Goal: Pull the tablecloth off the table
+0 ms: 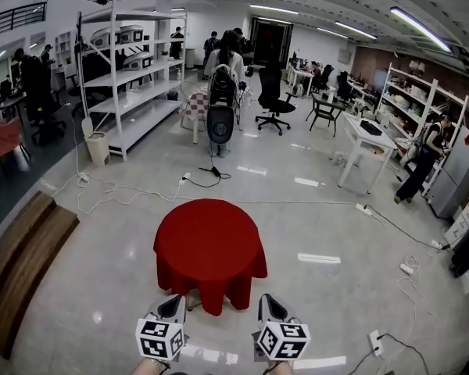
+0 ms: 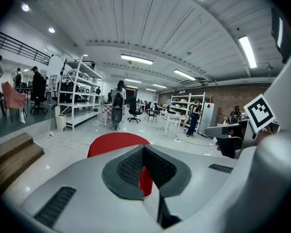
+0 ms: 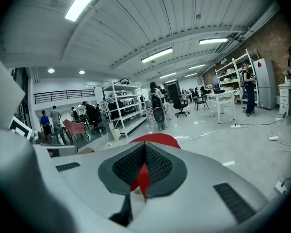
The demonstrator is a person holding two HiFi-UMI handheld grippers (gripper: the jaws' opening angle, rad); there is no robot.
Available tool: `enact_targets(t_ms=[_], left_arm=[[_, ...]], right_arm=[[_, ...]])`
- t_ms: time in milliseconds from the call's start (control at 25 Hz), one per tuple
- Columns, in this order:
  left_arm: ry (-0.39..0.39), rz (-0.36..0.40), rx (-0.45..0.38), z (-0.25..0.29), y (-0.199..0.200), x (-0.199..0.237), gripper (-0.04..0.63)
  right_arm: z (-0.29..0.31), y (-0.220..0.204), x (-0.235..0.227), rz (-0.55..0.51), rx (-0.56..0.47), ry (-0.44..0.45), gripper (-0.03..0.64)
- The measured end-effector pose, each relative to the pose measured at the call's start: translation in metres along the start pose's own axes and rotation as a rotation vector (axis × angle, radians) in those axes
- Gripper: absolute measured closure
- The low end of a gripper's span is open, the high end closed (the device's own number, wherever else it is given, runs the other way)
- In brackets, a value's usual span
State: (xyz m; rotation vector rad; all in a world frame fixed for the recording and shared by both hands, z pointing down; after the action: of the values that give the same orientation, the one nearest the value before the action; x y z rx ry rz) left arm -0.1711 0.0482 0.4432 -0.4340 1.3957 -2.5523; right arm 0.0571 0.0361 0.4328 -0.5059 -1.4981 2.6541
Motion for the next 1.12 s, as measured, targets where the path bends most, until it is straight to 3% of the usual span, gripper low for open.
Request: enact_targets(t_ms=[440, 840, 1120], left_arm=[[0.014, -0.05, 0.013, 0.037, 0.013, 0.025, 0.589], [-0.052, -0.04, -0.084, 0.114, 0.094, 0.055, 0.589], [-0.057, -0.046, -0.06, 0.148, 0.119, 0.084, 0.589]], right_arm=[[0.043, 0.008, -0.005, -0.009, 0.064, 0.01, 0.591], [0.112, 0.081, -0.014, -0.061, -0.001, -0.034, 0.591], [0.152, 0.104, -0.012, -0.051, 0.02, -0.044, 0.591]])
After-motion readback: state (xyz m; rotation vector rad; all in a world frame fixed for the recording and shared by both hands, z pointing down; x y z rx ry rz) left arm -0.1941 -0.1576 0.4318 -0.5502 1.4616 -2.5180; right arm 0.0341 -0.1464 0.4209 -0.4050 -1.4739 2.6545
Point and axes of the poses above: the fingertips, and each gripper's own axes: z forward along the fingers, x to its left, y out of its top, the point moved 1 cm from there along -z, backward along the fingers, and after that the axes turned 9 degrees about x, right-handed, at the moved point
